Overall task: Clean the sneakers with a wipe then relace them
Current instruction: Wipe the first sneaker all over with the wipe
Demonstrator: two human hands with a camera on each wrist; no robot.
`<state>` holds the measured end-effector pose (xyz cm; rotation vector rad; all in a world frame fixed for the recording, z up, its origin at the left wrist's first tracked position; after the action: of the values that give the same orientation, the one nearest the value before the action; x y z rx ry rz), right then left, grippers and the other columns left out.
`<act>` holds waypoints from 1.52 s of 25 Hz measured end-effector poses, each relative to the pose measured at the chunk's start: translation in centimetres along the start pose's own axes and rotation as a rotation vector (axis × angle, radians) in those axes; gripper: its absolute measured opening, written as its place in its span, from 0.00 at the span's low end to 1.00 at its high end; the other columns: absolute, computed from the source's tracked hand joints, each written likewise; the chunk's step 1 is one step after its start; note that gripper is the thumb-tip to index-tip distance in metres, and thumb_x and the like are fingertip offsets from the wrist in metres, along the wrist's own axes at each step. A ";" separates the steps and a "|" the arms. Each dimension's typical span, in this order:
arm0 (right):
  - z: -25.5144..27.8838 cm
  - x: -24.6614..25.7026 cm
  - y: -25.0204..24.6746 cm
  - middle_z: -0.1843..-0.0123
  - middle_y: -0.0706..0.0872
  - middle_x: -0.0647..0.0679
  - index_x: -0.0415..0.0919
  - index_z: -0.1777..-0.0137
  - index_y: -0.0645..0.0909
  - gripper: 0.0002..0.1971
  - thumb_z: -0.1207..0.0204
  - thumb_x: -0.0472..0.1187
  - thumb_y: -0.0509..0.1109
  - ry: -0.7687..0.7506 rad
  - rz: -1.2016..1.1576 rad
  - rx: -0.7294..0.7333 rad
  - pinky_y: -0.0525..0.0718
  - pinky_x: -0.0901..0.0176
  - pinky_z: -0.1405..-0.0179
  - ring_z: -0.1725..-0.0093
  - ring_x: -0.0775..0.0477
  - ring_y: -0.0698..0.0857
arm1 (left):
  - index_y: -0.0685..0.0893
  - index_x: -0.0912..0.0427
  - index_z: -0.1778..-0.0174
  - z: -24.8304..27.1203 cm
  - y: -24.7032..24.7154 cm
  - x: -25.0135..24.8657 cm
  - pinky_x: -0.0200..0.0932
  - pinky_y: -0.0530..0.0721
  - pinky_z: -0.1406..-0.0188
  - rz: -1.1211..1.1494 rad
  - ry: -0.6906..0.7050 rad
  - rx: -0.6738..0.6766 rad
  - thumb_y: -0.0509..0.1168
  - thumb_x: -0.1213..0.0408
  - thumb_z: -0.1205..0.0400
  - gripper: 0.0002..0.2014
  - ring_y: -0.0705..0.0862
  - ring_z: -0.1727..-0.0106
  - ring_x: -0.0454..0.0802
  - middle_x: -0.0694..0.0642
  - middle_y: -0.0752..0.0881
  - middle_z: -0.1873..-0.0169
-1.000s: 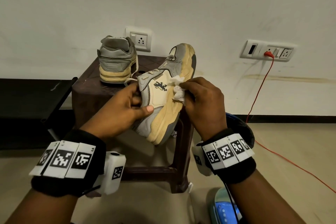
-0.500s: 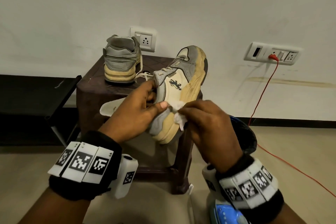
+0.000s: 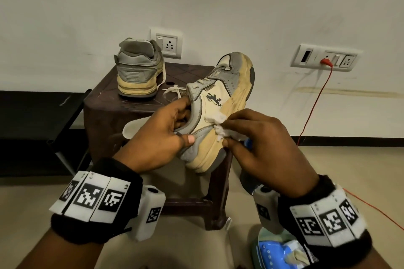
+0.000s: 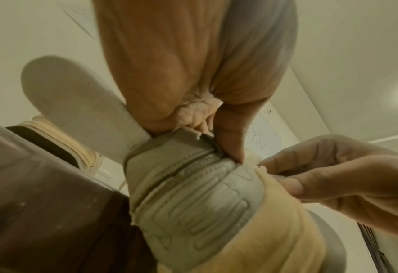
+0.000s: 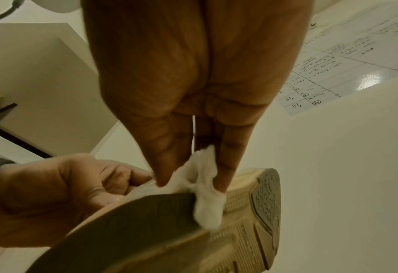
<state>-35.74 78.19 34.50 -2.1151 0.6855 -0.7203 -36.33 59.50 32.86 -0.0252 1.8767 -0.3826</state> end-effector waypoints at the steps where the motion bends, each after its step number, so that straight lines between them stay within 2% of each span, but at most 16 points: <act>1: 0.3 0.2 0.0 0.45 0.87 0.48 0.42 0.40 0.85 0.15 0.27 0.37 0.75 -0.014 0.010 0.019 0.86 0.53 0.50 0.48 0.48 0.85 | 0.72 0.36 0.40 0.1 0.1 -0.1 0.22 0.77 0.45 -0.013 0.000 -0.002 0.65 0.89 0.27 0.38 0.81 0.40 0.25 0.22 0.84 0.50; 4: 0.7 0.6 0.5 0.46 0.87 0.45 0.42 0.37 0.84 0.20 0.29 0.32 0.75 -0.084 0.071 0.023 0.87 0.50 0.53 0.49 0.43 0.86 | 0.73 0.34 0.46 0.3 0.1 -0.5 0.19 0.78 0.52 -0.032 0.006 -0.034 0.66 0.89 0.28 0.37 0.82 0.48 0.20 0.19 0.84 0.58; 6: 0.9 0.6 0.9 0.49 0.88 0.42 0.41 0.40 0.86 0.19 0.31 0.30 0.76 -0.115 0.113 0.003 0.88 0.46 0.56 0.51 0.40 0.87 | 0.74 0.35 0.51 0.3 0.2 -0.9 0.16 0.76 0.59 -0.034 0.014 -0.056 0.67 0.90 0.29 0.36 0.81 0.54 0.16 0.17 0.83 0.65; 9: 0.9 0.8 1.0 0.47 0.87 0.39 0.38 0.48 0.89 0.15 0.36 0.27 0.78 -0.091 0.115 -0.077 0.90 0.45 0.58 0.54 0.40 0.88 | 0.74 0.37 0.52 0.3 0.1 -1.1 0.16 0.76 0.62 -0.006 0.003 -0.057 0.67 0.90 0.29 0.35 0.81 0.57 0.16 0.17 0.82 0.68; 11: 0.6 1.1 0.9 0.40 0.84 0.38 0.38 0.52 0.89 0.14 0.37 0.27 0.79 -0.085 0.118 -0.119 0.90 0.48 0.59 0.53 0.41 0.88 | 0.75 0.36 0.51 0.2 -0.1 -1.0 0.17 0.78 0.60 0.002 0.001 -0.050 0.67 0.90 0.29 0.35 0.82 0.56 0.17 0.18 0.83 0.66; 13: 0.4 1.2 0.9 0.36 0.83 0.39 0.38 0.46 0.87 0.16 0.34 0.29 0.76 -0.122 0.123 -0.120 0.89 0.47 0.57 0.49 0.40 0.87 | 0.75 0.35 0.50 0.1 0.0 -1.0 0.19 0.79 0.57 -0.018 0.010 -0.032 0.67 0.89 0.29 0.36 0.83 0.52 0.20 0.20 0.85 0.63; 15: 0.4 1.2 1.0 0.42 0.86 0.40 0.38 0.37 0.82 0.20 0.31 0.32 0.70 -0.131 0.120 -0.115 0.89 0.44 0.56 0.49 0.38 0.87 | 0.76 0.34 0.49 0.0 0.1 -1.0 0.22 0.80 0.53 -0.035 0.016 -0.022 0.68 0.89 0.29 0.37 0.84 0.49 0.24 0.22 0.86 0.59; 16: 0.5 1.3 1.2 0.45 0.87 0.40 0.38 0.37 0.82 0.20 0.31 0.32 0.70 -0.130 0.138 -0.120 0.89 0.43 0.57 0.50 0.37 0.87 | 0.76 0.33 0.48 0.1 0.1 -0.9 0.24 0.81 0.51 -0.032 0.013 -0.018 0.68 0.88 0.29 0.37 0.85 0.48 0.25 0.24 0.87 0.58; 20: 0.3 1.2 1.5 0.53 0.89 0.39 0.37 0.52 0.89 0.16 0.40 0.25 0.80 -0.128 0.160 -0.135 0.90 0.44 0.60 0.56 0.38 0.89 | 0.76 0.35 0.49 0.3 -0.4 -0.7 0.22 0.80 0.54 -0.001 0.007 -0.001 0.69 0.87 0.29 0.34 0.85 0.51 0.25 0.24 0.87 0.60; 24: -1.5 -1.5 0.1 0.54 0.89 0.42 0.37 0.52 0.89 0.11 0.33 0.27 0.76 0.049 0.059 -0.292 0.88 0.46 0.58 0.57 0.43 0.88 | 0.78 0.39 0.43 0.3 -0.2 -0.7 0.28 0.82 0.48 -0.005 0.010 0.051 0.69 0.86 0.28 0.33 0.87 0.44 0.35 0.36 0.89 0.48; 26: -1.6 -1.3 0.1 0.54 0.90 0.42 0.37 0.51 0.90 0.11 0.33 0.27 0.77 0.054 0.041 -0.274 0.88 0.46 0.56 0.56 0.43 0.88 | 0.77 0.37 0.44 0.3 0.0 -0.9 0.25 0.80 0.49 -0.006 0.022 0.025 0.68 0.86 0.28 0.34 0.86 0.46 0.31 0.32 0.89 0.52; 29: -0.9 0.5 -0.1 0.52 0.90 0.43 0.38 0.52 0.90 0.16 0.38 0.24 0.78 -0.045 0.053 -0.129 0.88 0.46 0.53 0.54 0.42 0.89 | 0.75 0.34 0.51 0.3 -0.2 -1.4 0.18 0.77 0.56 -0.001 0.040 -0.051 0.67 0.87 0.27 0.34 0.83 0.54 0.20 0.22 0.85 0.62; 32: -0.2 2.1 0.0 0.53 0.91 0.44 0.38 0.53 0.90 0.15 0.39 0.25 0.80 -0.162 0.059 -0.061 0.89 0.45 0.53 0.53 0.43 0.89 | 0.75 0.33 0.51 0.3 -0.4 -1.3 0.18 0.77 0.56 -0.020 0.053 -0.060 0.67 0.86 0.27 0.35 0.83 0.53 0.20 0.21 0.85 0.62; 35: -0.6 2.1 0.6 0.53 0.89 0.41 0.36 0.51 0.88 0.10 0.33 0.31 0.75 -0.190 0.046 -0.170 0.89 0.44 0.57 0.54 0.41 0.88 | 0.76 0.32 0.48 0.3 -0.4 -1.0 0.22 0.79 0.50 -0.033 0.050 -0.041 0.68 0.85 0.27 0.35 0.84 0.48 0.25 0.24 0.86 0.57; 37: -1.6 1.1 0.4 0.52 0.89 0.41 0.35 0.49 0.87 0.09 0.29 0.34 0.72 -0.115 0.030 -0.288 0.88 0.46 0.59 0.54 0.43 0.87 | 0.75 0.30 0.46 0.2 0.1 -1.1 0.22 0.79 0.48 -0.063 0.054 -0.016 0.69 0.84 0.27 0.36 0.84 0.46 0.25 0.23 0.86 0.55; 38: -1.9 0.6 0.3 0.52 0.88 0.42 0.35 0.49 0.88 0.09 0.29 0.32 0.73 -0.071 0.015 -0.341 0.88 0.47 0.59 0.55 0.44 0.87 | 0.74 0.29 0.46 0.1 0.4 -1.2 0.22 0.79 0.46 -0.083 0.058 -0.008 0.70 0.83 0.27 0.37 0.83 0.45 0.26 0.22 0.86 0.54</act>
<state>-36.63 76.68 35.44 -2.4279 0.8314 -0.5455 -35.77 60.06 33.84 -0.0988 1.9384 -0.4373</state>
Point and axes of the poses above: each hand's wrist, its own z-axis away from the middle knuckle, its own y-axis out of the palm, x = y × z, the point moved 3 cm from there along -z, towards the middle knuckle
